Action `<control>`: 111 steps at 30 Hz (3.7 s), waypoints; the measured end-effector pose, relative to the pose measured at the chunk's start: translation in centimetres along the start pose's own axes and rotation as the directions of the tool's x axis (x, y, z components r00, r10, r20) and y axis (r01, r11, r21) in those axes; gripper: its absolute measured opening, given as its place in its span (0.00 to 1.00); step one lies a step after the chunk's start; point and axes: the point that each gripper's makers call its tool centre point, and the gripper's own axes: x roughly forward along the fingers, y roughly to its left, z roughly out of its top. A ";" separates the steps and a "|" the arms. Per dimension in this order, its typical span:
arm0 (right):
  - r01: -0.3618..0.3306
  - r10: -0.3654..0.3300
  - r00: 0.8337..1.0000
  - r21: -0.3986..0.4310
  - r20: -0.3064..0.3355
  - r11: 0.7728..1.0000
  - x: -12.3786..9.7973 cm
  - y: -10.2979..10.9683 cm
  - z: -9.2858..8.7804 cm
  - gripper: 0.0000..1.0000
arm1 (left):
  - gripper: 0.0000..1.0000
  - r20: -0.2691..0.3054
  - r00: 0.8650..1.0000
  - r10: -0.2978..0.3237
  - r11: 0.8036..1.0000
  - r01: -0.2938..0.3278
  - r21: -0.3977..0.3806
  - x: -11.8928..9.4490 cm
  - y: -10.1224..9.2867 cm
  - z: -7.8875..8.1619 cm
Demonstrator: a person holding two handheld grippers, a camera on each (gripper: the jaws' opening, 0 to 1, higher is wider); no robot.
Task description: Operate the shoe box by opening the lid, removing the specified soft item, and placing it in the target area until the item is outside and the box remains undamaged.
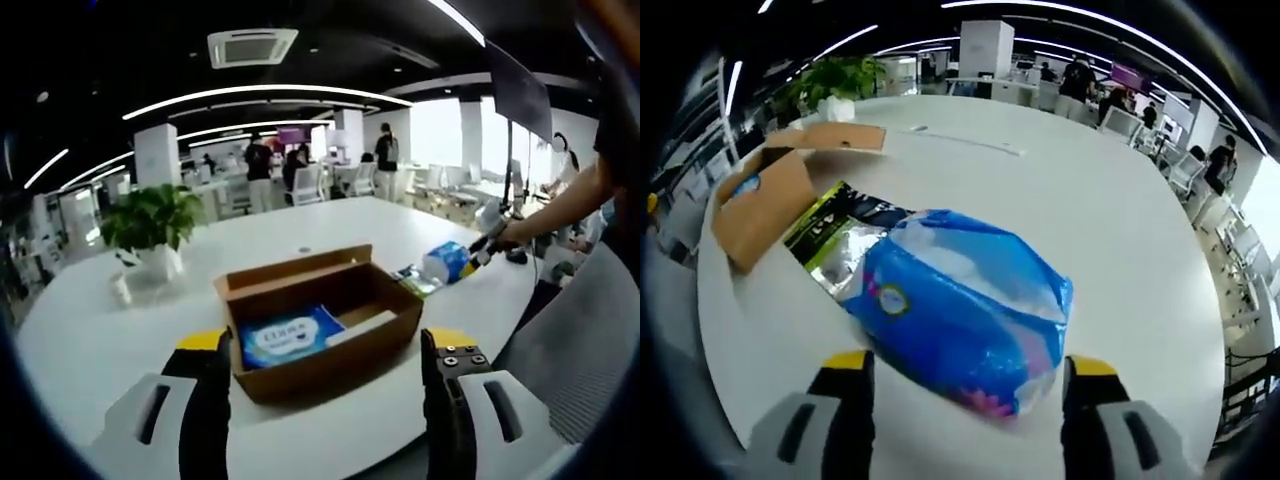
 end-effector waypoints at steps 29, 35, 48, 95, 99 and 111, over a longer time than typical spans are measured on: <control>0.006 -0.007 1.000 -0.044 -0.006 0.999 0.3 -2.5 -0.5 0.51 | 0.77 -0.028 0.999 0.021 1.000 -0.020 0.015 0.1 0.4 -0.5; 0.026 -0.026 1.000 -0.027 -0.006 0.999 -0.2 -3.6 -0.7 0.49 | 0.77 -0.034 0.999 0.021 1.000 -0.021 0.023 0.2 0.4 -0.6; -0.006 0.006 1.000 -0.032 -0.001 0.999 -0.4 -2.5 -0.8 0.46 | 0.77 -0.029 0.999 0.028 0.999 -0.027 0.021 0.1 0.5 -0.5; 0.045 -0.044 0.979 0.001 0.198 0.999 -10.4 4.7 4.8 0.84 | 0.83 -0.003 1.000 -0.014 0.999 0.014 -0.043 0.5 1.6 -0.8; 0.042 -0.042 0.976 0.004 0.212 0.999 -11.3 5.9 5.1 0.90 | 0.84 -0.005 1.000 -0.028 0.999 0.027 -0.040 1.0 1.8 -0.8; 0.036 -0.035 0.962 0.004 0.270 0.999 -13.9 9.4 5.8 0.97 | 0.87 -0.016 0.998 -0.064 0.998 0.063 -0.023 2.0 2.8 -0.9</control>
